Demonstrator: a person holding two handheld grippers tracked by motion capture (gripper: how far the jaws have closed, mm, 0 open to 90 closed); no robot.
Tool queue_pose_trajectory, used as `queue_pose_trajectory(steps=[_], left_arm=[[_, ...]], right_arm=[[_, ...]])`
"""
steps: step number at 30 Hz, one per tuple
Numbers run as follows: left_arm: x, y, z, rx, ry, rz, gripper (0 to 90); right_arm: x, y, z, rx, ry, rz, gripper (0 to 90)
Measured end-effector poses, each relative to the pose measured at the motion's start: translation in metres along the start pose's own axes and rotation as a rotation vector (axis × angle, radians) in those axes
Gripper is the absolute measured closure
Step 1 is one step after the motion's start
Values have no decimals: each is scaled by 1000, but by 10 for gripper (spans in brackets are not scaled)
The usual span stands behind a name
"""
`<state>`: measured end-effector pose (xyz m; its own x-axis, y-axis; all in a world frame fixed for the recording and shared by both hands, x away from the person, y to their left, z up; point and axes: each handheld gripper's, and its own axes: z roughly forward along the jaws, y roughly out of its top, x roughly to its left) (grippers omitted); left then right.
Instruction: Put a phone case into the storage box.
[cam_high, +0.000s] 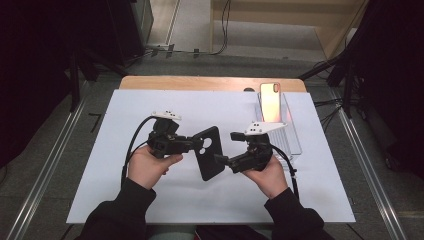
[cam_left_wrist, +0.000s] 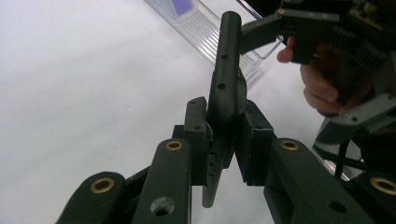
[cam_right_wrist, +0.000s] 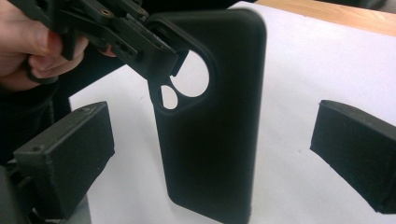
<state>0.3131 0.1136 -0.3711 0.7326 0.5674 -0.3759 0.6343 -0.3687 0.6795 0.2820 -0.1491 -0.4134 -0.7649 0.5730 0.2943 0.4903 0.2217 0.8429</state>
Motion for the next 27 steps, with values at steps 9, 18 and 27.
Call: queue_pose_trajectory(steps=[9,18,27], left_arm=[[-5,0,4,-2,16,-54,768],[-16,-1,11,10,12,-37,767],[-23,-2,15,13,-2,-14,764]], right_arm=[[15,-4,18,16,-104,-12,0],[21,-5,30,36,-148,-7,0],[22,-8,34,23,-180,-6,137]])
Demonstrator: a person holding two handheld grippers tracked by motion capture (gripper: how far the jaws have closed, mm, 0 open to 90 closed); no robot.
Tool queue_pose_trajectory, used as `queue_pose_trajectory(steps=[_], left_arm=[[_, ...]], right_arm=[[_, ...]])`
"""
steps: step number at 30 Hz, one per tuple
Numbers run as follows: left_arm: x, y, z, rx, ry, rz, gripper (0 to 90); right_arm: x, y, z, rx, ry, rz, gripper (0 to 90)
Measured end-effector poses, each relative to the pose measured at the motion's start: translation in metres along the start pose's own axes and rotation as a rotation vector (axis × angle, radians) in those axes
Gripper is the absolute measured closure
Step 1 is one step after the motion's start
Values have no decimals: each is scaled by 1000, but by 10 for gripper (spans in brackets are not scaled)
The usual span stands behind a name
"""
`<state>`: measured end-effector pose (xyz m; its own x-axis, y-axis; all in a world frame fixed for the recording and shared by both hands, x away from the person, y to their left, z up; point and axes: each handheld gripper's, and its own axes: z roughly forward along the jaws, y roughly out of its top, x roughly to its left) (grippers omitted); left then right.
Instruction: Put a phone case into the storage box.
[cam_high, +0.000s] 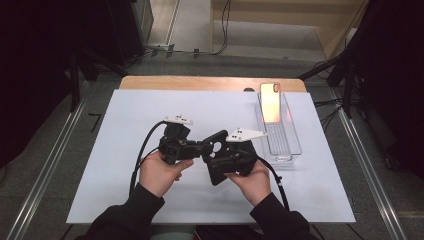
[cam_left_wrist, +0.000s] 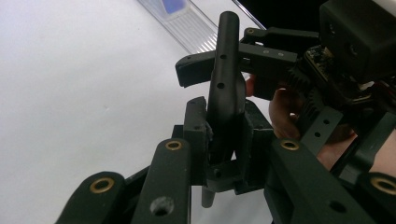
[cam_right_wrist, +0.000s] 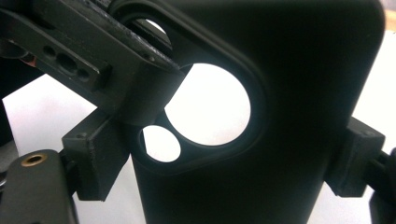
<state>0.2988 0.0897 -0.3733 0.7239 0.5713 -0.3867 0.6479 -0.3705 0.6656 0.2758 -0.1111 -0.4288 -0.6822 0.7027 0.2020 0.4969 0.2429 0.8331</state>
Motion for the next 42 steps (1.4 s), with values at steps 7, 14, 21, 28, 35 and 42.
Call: queue_pose_trajectory(steps=[7,14,21,28,35,42], left_arm=[[-3,3,-7,-12,-14,20,548],[-1,2,-20,-13,-61,45,375],[9,-9,-27,-6,-135,145,336],[23,-31,-25,-1,-91,198,298],[40,-57,-27,32,-24,215,299],[55,-80,-30,38,-25,156,298]], right_arm=[[-4,1,-4,3,25,26,152],[-19,4,-12,5,21,35,152],[-38,14,-31,-18,121,46,152],[-53,26,-49,3,129,27,152],[-71,37,-67,-10,120,46,152],[-90,45,-81,-35,86,69,151]])
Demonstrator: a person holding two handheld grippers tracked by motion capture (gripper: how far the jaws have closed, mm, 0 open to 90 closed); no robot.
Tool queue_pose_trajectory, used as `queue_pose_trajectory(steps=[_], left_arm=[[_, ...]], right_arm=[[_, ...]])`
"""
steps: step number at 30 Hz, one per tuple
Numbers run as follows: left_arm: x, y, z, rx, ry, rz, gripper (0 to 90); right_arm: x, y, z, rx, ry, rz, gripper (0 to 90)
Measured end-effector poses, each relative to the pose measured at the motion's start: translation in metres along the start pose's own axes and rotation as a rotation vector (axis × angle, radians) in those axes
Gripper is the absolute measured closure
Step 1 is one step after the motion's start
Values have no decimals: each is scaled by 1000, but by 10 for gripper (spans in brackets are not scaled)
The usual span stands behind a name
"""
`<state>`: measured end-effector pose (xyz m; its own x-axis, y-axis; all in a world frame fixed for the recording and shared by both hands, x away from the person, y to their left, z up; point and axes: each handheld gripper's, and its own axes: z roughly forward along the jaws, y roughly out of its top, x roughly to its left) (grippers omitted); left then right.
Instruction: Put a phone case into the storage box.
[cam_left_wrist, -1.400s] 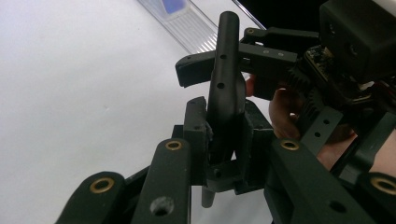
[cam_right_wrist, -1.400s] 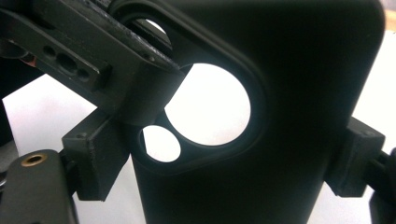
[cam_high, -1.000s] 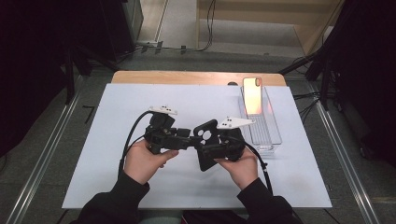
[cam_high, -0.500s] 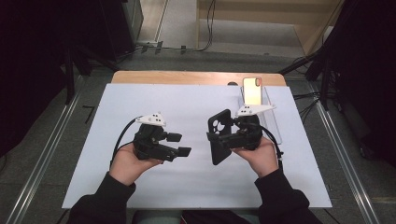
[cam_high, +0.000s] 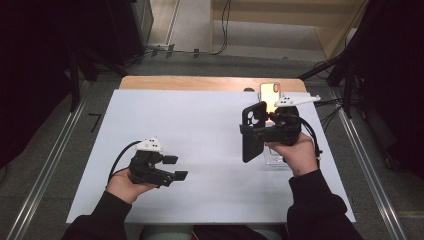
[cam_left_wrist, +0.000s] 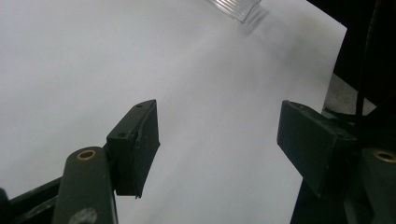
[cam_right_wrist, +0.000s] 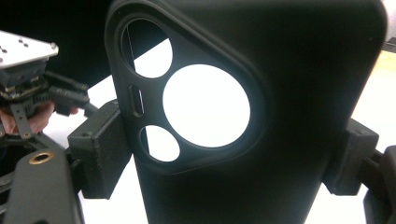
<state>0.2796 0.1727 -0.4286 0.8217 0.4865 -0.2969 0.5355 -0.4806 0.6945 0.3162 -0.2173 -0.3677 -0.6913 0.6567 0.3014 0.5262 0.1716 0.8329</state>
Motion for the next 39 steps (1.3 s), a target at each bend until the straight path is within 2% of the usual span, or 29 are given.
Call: queue_pose_trajectory(steps=[2,5,10,17,21,23,27,30,32,36,39], left_arm=[[2,-6,-1,2,8,-14,298],[4,-13,-3,2,26,-28,298],[4,-22,-7,1,44,-57,299],[5,-30,-11,4,52,-68,298],[7,-31,-11,-2,54,-76,299],[7,-32,-11,-4,51,-78,299],[7,-31,-12,-8,44,-80,298],[8,-32,-13,-9,50,-76,298],[9,-32,-13,-11,48,-76,299],[8,-32,-12,-10,46,-77,299],[8,-32,-11,-10,42,-78,299]], right_arm=[[-5,2,-4,-9,-2,9,151],[-14,5,-8,-13,-42,16,151],[-35,10,-12,-37,-135,46,152],[-66,14,-15,-83,-293,91,152],[-83,18,-14,-104,-358,119,152],[-91,17,-11,-109,-404,125,151],[-108,12,-2,-116,-456,164,152],[-119,8,5,-112,-508,169,152],[-125,6,12,-96,-505,179,152],[-135,0,30,-59,-539,169,151],[-144,-5,43,-51,-537,208,151]])
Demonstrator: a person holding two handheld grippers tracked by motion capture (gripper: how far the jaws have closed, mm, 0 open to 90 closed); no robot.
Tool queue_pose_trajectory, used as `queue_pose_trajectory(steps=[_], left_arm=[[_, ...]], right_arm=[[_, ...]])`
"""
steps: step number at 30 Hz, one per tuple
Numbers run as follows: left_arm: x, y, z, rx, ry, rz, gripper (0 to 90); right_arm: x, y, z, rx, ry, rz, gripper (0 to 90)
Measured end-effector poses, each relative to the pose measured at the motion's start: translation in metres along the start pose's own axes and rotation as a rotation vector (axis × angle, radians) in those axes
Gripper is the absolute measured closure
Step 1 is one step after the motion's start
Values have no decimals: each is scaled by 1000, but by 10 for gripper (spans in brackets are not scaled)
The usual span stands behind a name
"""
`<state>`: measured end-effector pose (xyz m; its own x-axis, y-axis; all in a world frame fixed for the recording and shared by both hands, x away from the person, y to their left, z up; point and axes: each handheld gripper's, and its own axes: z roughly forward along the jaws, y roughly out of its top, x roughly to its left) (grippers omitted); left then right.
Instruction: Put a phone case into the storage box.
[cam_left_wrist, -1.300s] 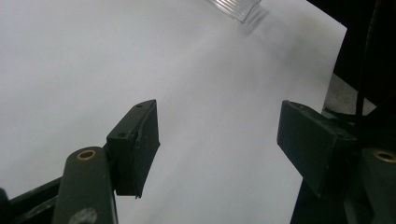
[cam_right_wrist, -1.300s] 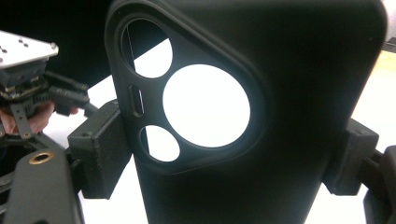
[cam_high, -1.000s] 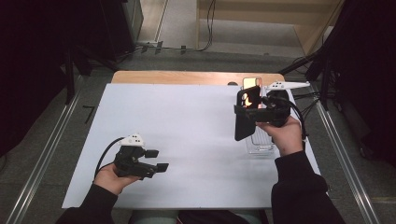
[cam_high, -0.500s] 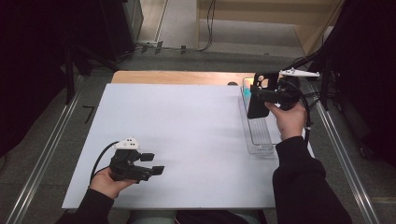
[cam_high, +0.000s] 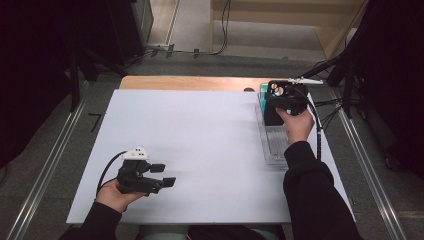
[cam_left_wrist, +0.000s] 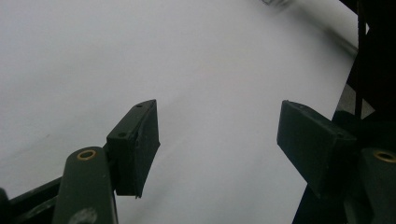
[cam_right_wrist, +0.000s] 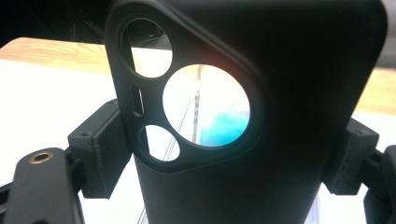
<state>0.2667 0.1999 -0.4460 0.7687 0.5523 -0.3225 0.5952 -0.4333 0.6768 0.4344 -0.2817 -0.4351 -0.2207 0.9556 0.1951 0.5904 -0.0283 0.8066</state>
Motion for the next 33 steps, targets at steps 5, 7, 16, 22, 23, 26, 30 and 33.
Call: queue_pose_trajectory(steps=[5,7,16,22,23,26,30,33], left_arm=[[1,0,2,6,-3,6,299],[1,0,2,1,-7,1,299],[2,1,3,3,-10,7,300],[2,1,4,2,-13,7,300],[1,2,4,2,-15,7,299],[2,2,3,2,-14,9,299],[3,3,3,1,-15,3,300],[4,3,2,-6,-15,0,299]], right_arm=[[-2,-5,20,6,-31,12,151],[-4,-6,26,2,-34,20,151],[-8,4,48,42,-39,35,144],[-8,5,51,51,-31,15,64],[-8,5,52,52,-33,11,10],[-8,5,51,60,-39,17,0],[-7,7,42,56,-39,30,0],[-5,10,34,57,-53,14,0]])
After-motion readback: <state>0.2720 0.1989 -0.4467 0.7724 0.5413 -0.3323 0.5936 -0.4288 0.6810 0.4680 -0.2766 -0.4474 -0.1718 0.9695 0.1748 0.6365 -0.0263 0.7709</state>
